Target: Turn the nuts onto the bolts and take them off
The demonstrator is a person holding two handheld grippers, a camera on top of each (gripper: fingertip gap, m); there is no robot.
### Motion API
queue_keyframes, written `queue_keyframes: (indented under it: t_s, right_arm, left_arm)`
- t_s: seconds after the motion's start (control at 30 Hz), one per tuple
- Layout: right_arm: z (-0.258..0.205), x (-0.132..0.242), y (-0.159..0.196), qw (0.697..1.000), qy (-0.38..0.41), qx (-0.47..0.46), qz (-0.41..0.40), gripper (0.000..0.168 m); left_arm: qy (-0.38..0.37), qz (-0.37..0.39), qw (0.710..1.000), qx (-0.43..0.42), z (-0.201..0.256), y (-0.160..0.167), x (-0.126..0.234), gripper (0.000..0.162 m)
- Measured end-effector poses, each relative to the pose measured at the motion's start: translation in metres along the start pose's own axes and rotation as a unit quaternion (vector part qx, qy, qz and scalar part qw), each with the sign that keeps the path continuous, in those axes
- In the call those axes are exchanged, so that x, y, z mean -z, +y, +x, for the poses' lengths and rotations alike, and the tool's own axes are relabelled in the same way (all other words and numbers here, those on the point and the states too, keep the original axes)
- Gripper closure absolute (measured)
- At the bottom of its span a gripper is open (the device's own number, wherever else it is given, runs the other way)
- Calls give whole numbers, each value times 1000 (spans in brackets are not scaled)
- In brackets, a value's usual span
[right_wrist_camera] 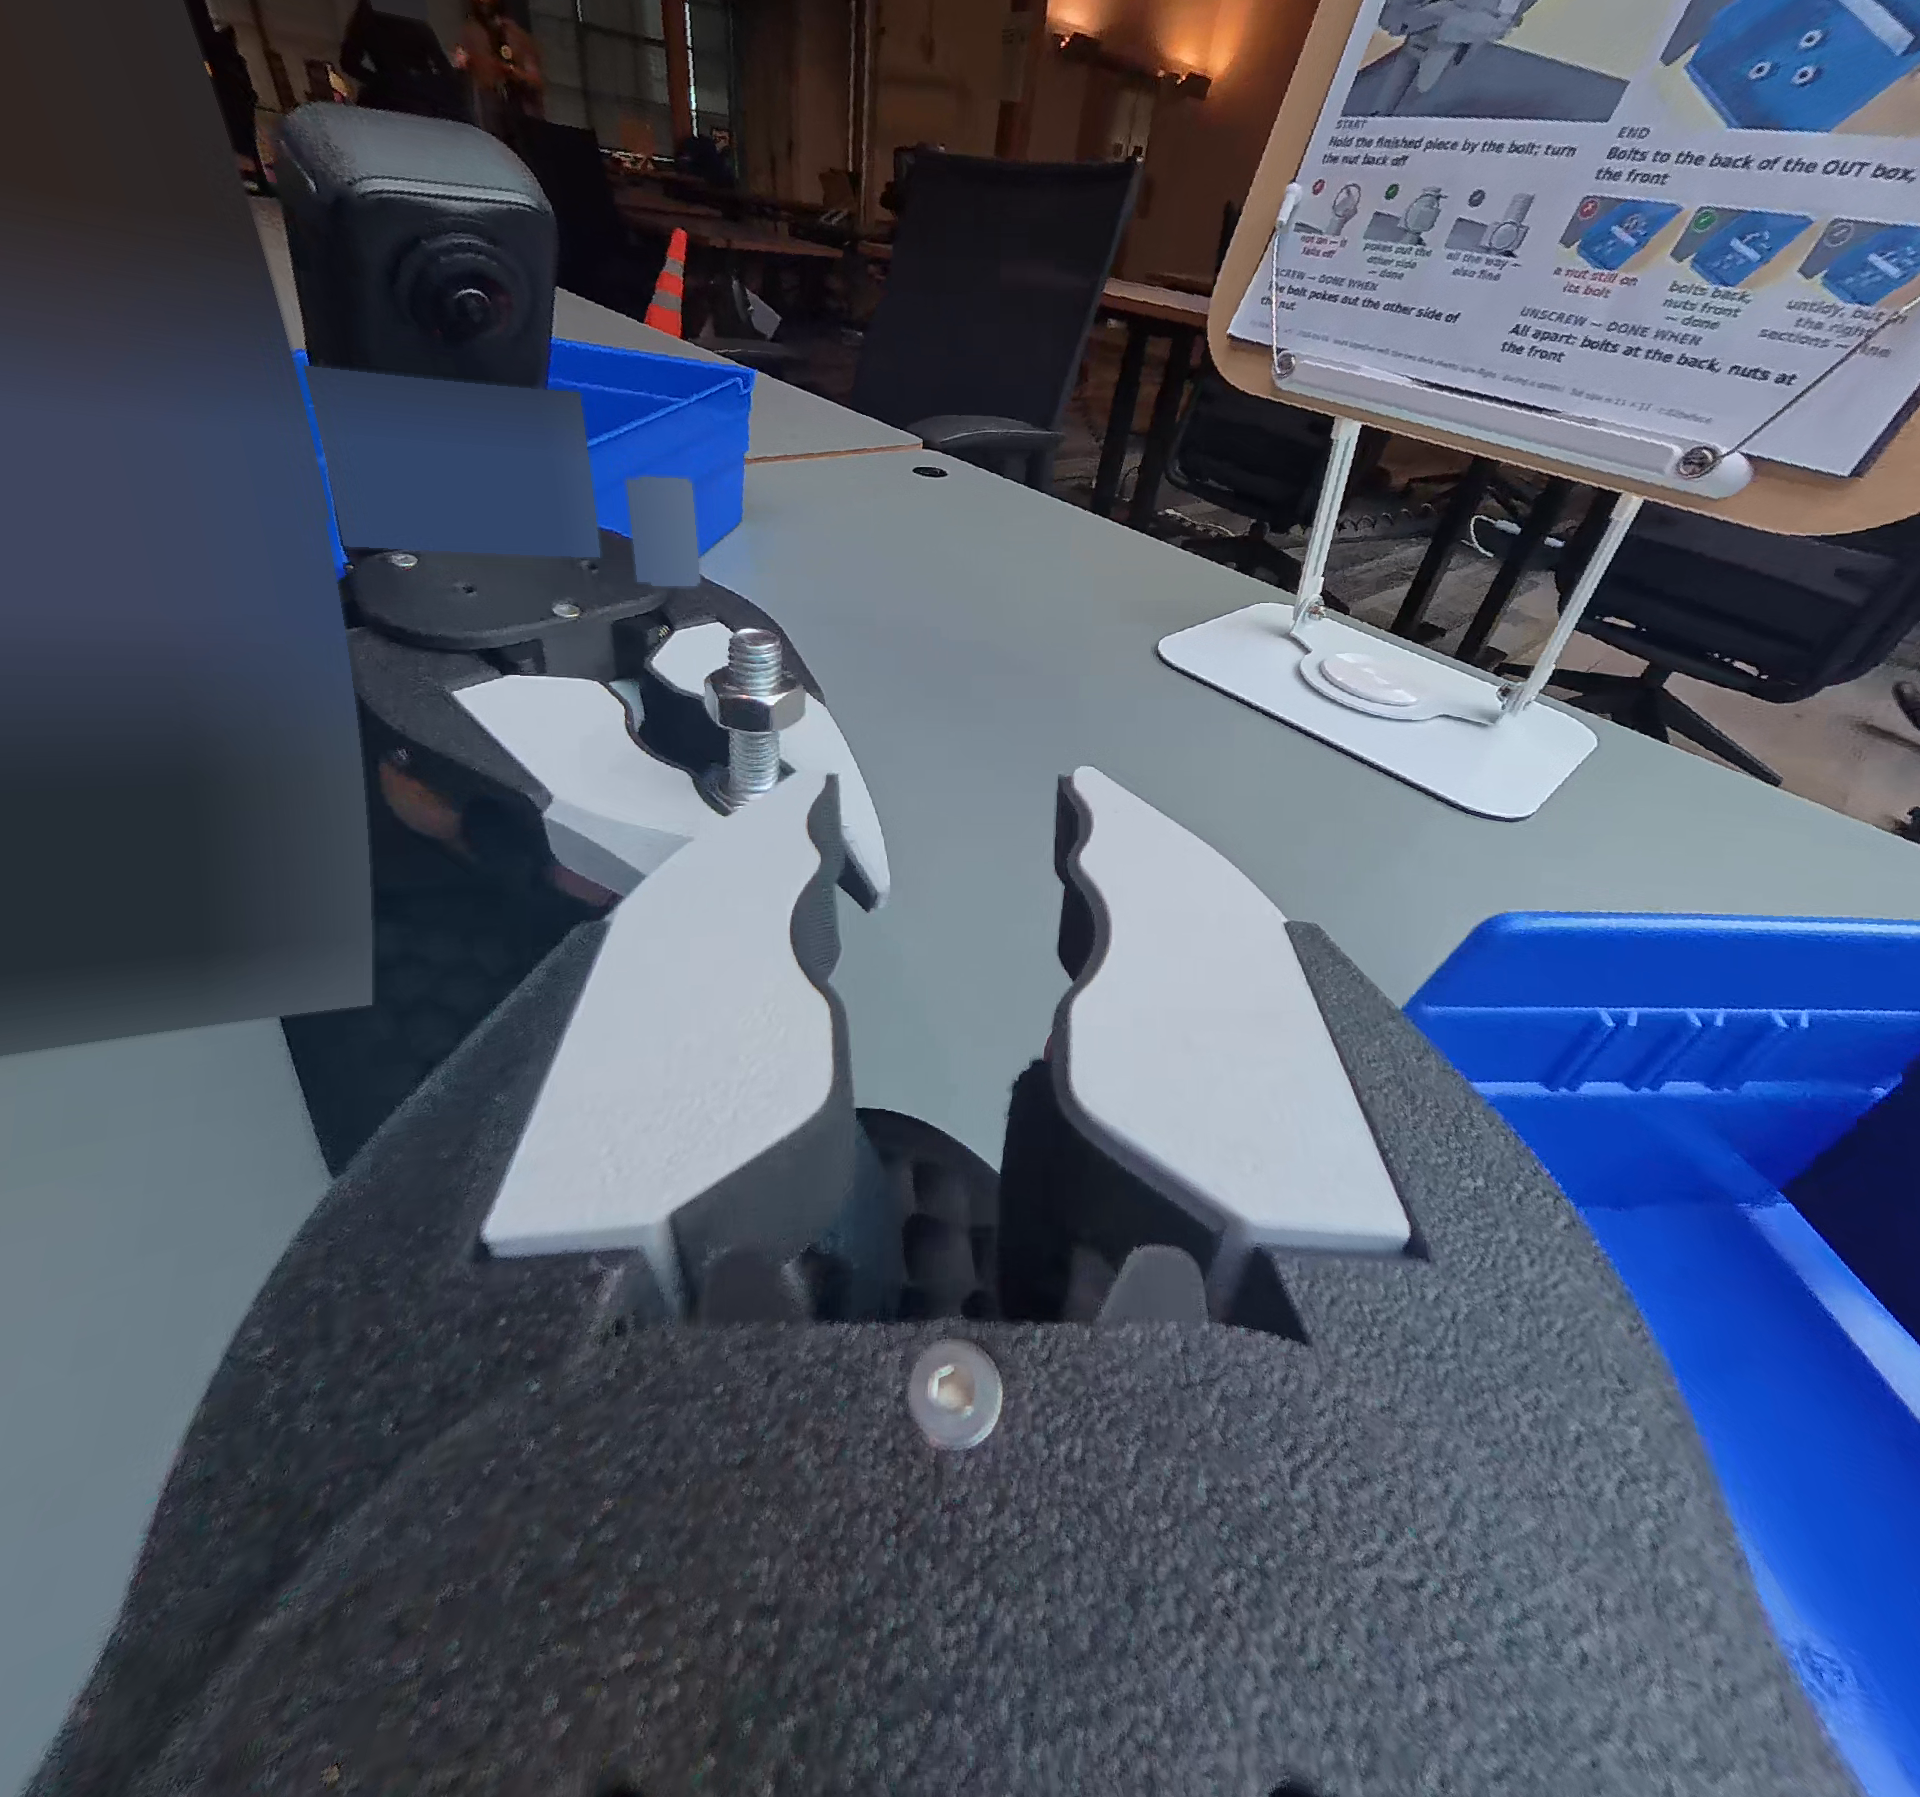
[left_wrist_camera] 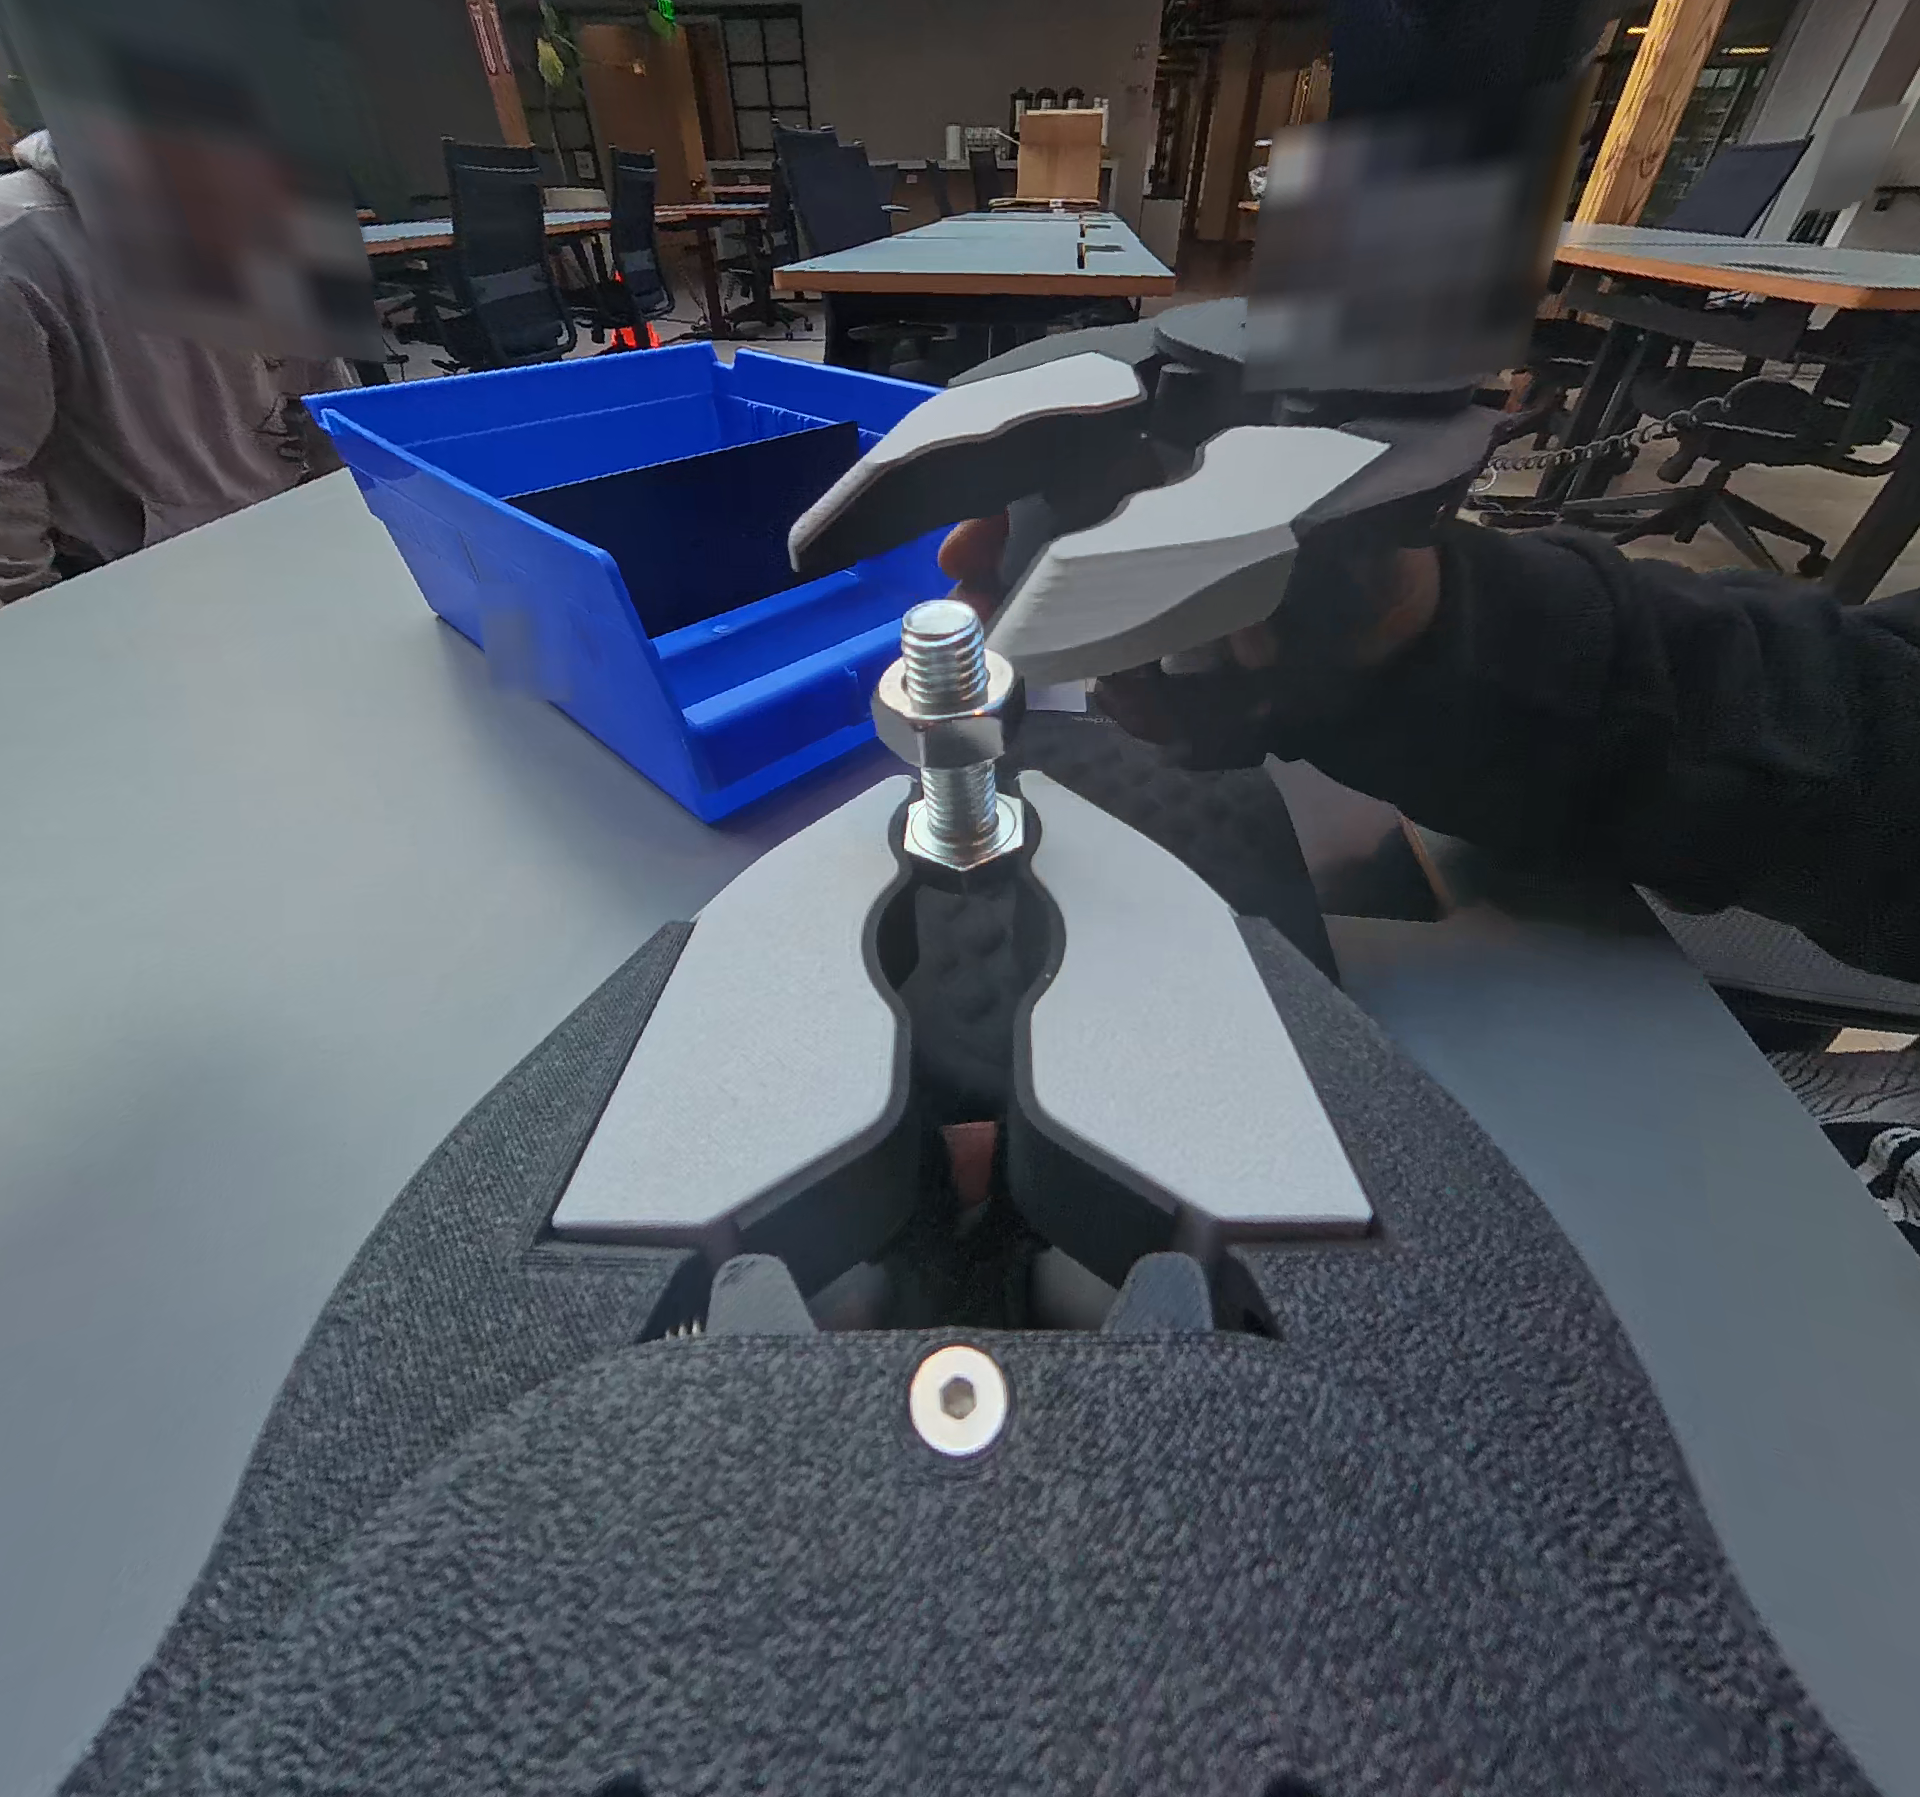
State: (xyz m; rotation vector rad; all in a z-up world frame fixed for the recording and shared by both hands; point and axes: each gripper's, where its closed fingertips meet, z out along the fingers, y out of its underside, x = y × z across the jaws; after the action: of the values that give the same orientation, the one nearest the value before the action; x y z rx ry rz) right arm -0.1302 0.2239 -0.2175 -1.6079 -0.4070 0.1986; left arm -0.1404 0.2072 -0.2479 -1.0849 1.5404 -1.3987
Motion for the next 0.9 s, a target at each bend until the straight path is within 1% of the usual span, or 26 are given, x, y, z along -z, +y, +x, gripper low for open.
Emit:
queue_keyframes:
  t_s: [0.03, 0.1, 0.13, 0.2, 0.27, 0.33, 0.5, 0.57, 0.67, 0.9]
  right_arm:
    - [1, 2, -1, 1000, 2, 0, 4, 134]
    - [1, 5, -3, 1000, -1, -3, 9, 136]
    - [-1, 5, -4, 1000, -7, -5, 14, 132]
    - [-9, 2, -7, 999, -26, -17, 22, 118]
    - [-17, -6, -7, 999, -42, -27, 17, 108]
    - [-21, -15, -7, 999, -43, -22, 15, 105]
    - [-31, -37, -8, 998, -50, -23, 6, 106]
    - [-29, -41, -5, 999, -42, -15, -2, 109]
    - [-26, -35, -6, 999, -36, -13, 4, 114]
    - [-17, -13, -6, 999, -30, -15, 9, 116]
  left_arm:
    - [1, 0, 1000, 0, 0, 0, 0, 148]
    - [1, 0, 1000, -1, 0, 0, 0, 149]
    - [1, 0, 1000, -1, 0, 0, 0, 149]
    - [1, 0, 1000, 0, 0, 0, 0, 149]
    - [1, -1, 1000, 0, 0, 0, 0, 149]
    - [0, -3, 1000, -2, 1, 1, -1, 148]
    - [1, -4, 1000, -4, 1, 1, -1, 149]
    - [2, -5, 1000, -5, 1, 1, -1, 148]
    - [3, -6, 1000, -6, 2, 2, -1, 148]
    - [2, -5, 1000, -2, 1, 1, -1, 148]
